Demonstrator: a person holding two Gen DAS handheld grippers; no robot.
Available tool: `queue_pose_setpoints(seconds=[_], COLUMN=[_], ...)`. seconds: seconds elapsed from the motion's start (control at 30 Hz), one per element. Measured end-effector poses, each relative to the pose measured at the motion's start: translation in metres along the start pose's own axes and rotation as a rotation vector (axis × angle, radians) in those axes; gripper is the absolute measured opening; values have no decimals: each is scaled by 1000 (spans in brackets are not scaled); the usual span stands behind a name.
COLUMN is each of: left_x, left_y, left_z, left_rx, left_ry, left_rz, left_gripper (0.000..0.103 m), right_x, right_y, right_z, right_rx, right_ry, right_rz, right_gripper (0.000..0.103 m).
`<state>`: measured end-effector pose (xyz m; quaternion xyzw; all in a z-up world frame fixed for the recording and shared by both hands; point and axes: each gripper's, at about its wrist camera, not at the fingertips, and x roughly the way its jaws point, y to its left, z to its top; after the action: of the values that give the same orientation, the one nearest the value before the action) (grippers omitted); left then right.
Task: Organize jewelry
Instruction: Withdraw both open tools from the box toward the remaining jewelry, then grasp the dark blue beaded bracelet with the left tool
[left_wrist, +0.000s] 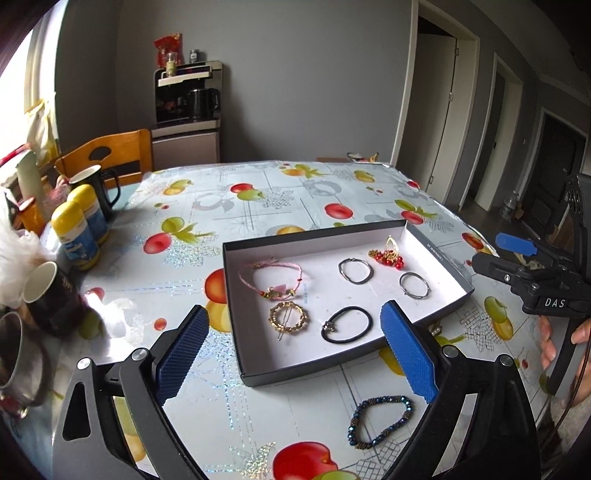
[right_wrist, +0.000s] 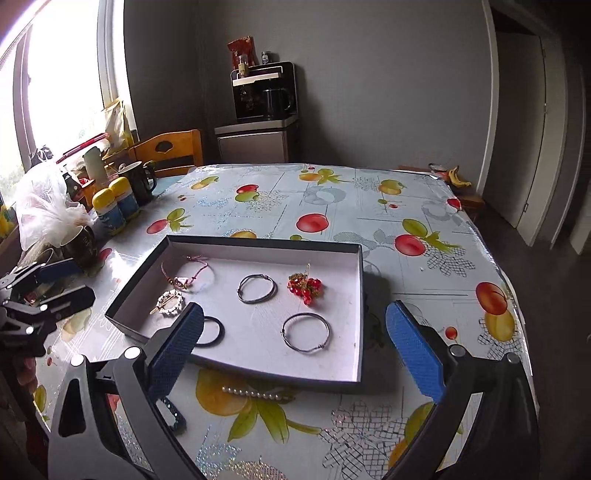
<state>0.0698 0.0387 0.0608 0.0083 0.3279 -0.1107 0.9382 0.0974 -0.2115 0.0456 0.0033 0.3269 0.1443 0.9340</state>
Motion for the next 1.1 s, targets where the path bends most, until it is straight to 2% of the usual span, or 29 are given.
queue_pose_setpoints(seconds=[0.2,0.43,0.63,1.0,1.1], left_x=[-9,6,26,36,36], left_y=[-10,-28,-39,-43,-43], left_z=[-19,-62,-84,-90,-90], left_rx=[38,84,110,122,129], left_ry=[14,122,193,215,217], left_rz=[-10,-55,-44,-44,-59], left_gripper=[96,96,96,92,78], right_x=[-15,-22,-18,-2,3], right_y=[-9,-15,-12,-1,4], right_z=[-32,-73,-94,-93,-86], right_rx=[-27,-57,-69,-72,-50], right_ry=[20,74,127,176,180], right_rz=[-38,-30,-1,57,66], right_gripper=[98,98,98,98,98])
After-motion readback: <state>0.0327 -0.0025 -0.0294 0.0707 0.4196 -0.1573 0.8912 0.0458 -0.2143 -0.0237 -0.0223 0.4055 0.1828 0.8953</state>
